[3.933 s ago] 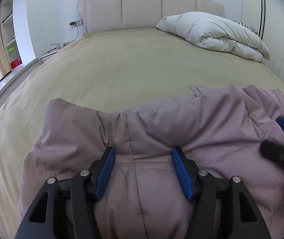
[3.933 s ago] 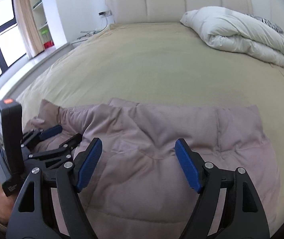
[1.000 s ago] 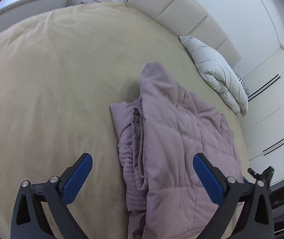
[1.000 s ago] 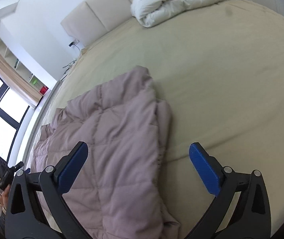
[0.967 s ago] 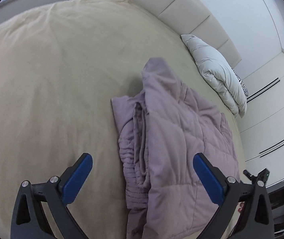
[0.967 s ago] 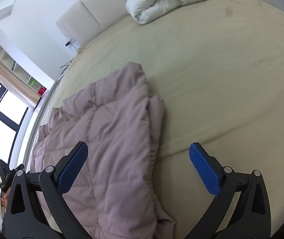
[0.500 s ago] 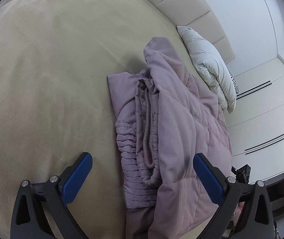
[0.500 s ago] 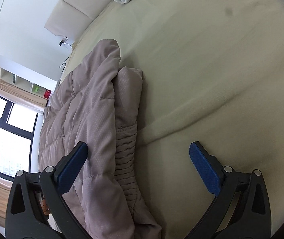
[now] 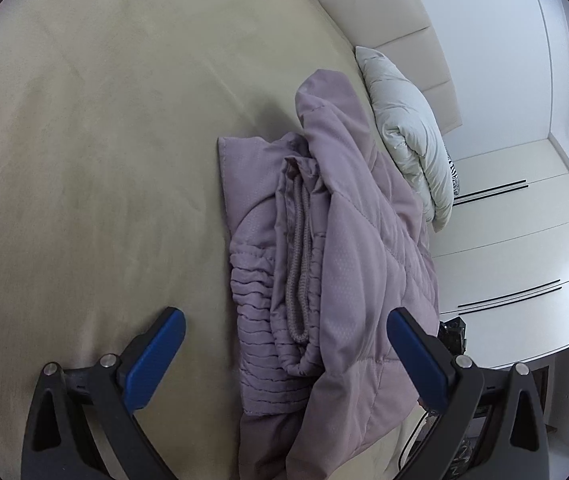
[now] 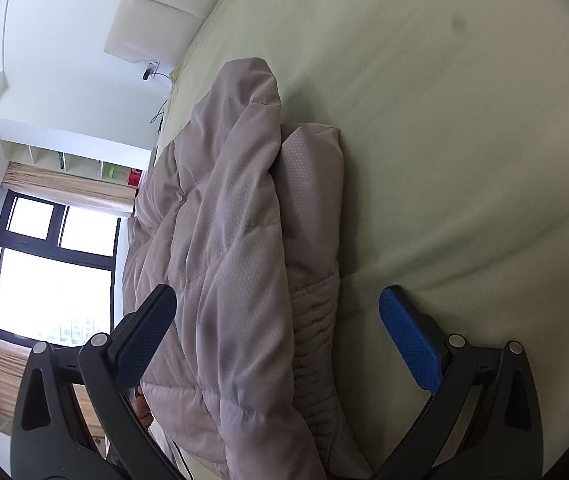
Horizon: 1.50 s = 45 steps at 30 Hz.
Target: Fold large clothes
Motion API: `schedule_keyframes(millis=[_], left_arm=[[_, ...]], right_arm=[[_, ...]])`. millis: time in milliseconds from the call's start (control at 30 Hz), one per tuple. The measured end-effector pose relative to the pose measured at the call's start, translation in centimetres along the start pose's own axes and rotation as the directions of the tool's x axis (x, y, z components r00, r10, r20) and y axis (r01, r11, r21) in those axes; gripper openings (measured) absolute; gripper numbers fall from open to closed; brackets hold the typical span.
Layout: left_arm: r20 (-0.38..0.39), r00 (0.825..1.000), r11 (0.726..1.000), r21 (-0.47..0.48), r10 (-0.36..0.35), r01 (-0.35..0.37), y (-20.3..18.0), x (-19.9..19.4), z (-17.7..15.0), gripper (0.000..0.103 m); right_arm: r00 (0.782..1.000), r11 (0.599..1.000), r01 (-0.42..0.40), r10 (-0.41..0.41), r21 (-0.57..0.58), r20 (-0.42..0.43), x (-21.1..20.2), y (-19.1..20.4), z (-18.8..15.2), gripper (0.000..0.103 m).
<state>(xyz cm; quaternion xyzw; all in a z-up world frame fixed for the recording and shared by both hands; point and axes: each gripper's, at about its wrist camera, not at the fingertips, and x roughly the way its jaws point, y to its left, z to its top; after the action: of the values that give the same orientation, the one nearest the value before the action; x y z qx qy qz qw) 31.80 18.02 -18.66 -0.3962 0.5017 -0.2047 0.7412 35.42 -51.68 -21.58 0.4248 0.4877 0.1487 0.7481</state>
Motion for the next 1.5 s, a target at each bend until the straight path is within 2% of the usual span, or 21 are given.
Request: schedule_keyframes(millis=[133, 267, 433, 500, 633, 700, 767, 800, 867, 900, 967, 1067, 1133, 1267, 1400, 1500], left_arm=[[-0.018, 1.000, 1.000, 0.027, -0.005, 0.005, -0.3, 0.5, 0.5, 0.103], [-0.030, 0.999, 0.998, 0.046, -0.042, 0.043, -0.5, 0.9, 1.0, 0.103], [-0.090, 0.995, 0.992, 0.114, -0.046, 0.056, -2.2, 2.9, 2.1, 0.103], [-0.108, 0.994, 0.990, 0.140, -0.020, 0.035, -2.6, 4.2, 2.5, 0.103], [-0.092, 0.996, 0.990, 0.143, 0.002, 0.011, -3.3, 6.1, 3.4, 0.102], [-0.086, 0.995, 0.986, 0.166, 0.041, -0.027, -3.7, 6.2, 3.1, 0.095], [-0.102, 0.994, 0.988, 0.154, 0.026, -0.010, -3.4, 5.8, 2.7, 0.068], [-0.109, 0.994, 0.990, 0.139, 0.005, 0.010, -3.2, 5.4, 2.4, 0.062], [-0.095, 0.995, 0.987, 0.159, 0.015, 0.000, -3.8, 4.5, 1.8, 0.050], [-0.083, 0.996, 0.985, 0.172, 0.024, -0.010, -4.3, 4.0, 1.4, 0.048], [-0.065, 0.997, 0.982, 0.185, 0.040, -0.027, -5.2, 2.9, 0.6, 0.044], [-0.045, 0.998, 0.982, 0.187, 0.033, -0.024, -5.7, 0.5, -1.0, 0.041], [-0.033, 0.999, 0.982, 0.190, 0.016, -0.010, -5.6, -1.7, -2.4, 0.041], [-0.011, 1.000, 0.984, 0.176, -0.004, 0.006, -4.4, -7.0, -5.5, 0.041], [-0.008, 1.000, 0.989, 0.147, 0.006, -0.005, -1.8, -11.4, -8.1, 0.041], [-0.040, 0.999, 0.996, 0.094, 0.009, -0.005, 1.5, -12.3, -9.8, 0.043]], right_arm=[[0.999, 0.999, 0.000, -0.002, -0.055, -0.044, 2.1, 1.4, 0.8, 0.103], [0.997, 0.988, -0.020, 0.009, -0.150, -0.073, 3.7, 3.0, 0.5, 0.103], [0.994, 0.979, -0.058, 0.038, -0.197, -0.105, 4.7, 3.9, -0.1, 0.103], [0.994, 0.978, -0.067, 0.048, -0.197, -0.101, 5.0, 4.2, 0.0, 0.103], [0.995, 0.977, -0.058, 0.039, -0.205, -0.097, 5.3, 4.4, -0.2, 0.103], [0.995, 0.975, -0.037, 0.015, -0.218, -0.100, 5.0, 4.1, -1.2, 0.103], [0.995, 0.972, -0.008, -0.015, -0.233, -0.098, 5.3, 4.2, -1.3, 0.099], [0.995, 0.970, 0.012, -0.036, -0.244, -0.094, 5.1, 4.4, -1.5, 0.097], [0.994, 0.963, 0.048, -0.073, -0.265, -0.085, 4.9, 5.2, -1.9, 0.078], [0.993, 0.956, 0.076, -0.099, -0.284, -0.069, 4.7, 5.8, -2.2, 0.074], [0.987, 0.931, 0.142, -0.158, -0.337, -0.021, 3.8, 7.5, -3.2, 0.057], [0.968, 0.871, 0.246, -0.242, -0.426, 0.065, 2.4, 11.0, -5.5, 0.045], [0.963, 0.846, 0.268, -0.249, -0.461, 0.103, 1.0, 12.9, -7.4, 0.041], [0.977, 0.851, 0.210, -0.169, -0.482, 0.126, -2.1, 15.3, -11.9, 0.038], [0.993, 0.877, 0.116, -0.088, -0.466, 0.082, -3.8, 16.2, -18.1, 0.038], [0.998, 0.903, 0.068, -0.057, -0.425, 0.039, -3.8, 15.4, -22.1, 0.038]])
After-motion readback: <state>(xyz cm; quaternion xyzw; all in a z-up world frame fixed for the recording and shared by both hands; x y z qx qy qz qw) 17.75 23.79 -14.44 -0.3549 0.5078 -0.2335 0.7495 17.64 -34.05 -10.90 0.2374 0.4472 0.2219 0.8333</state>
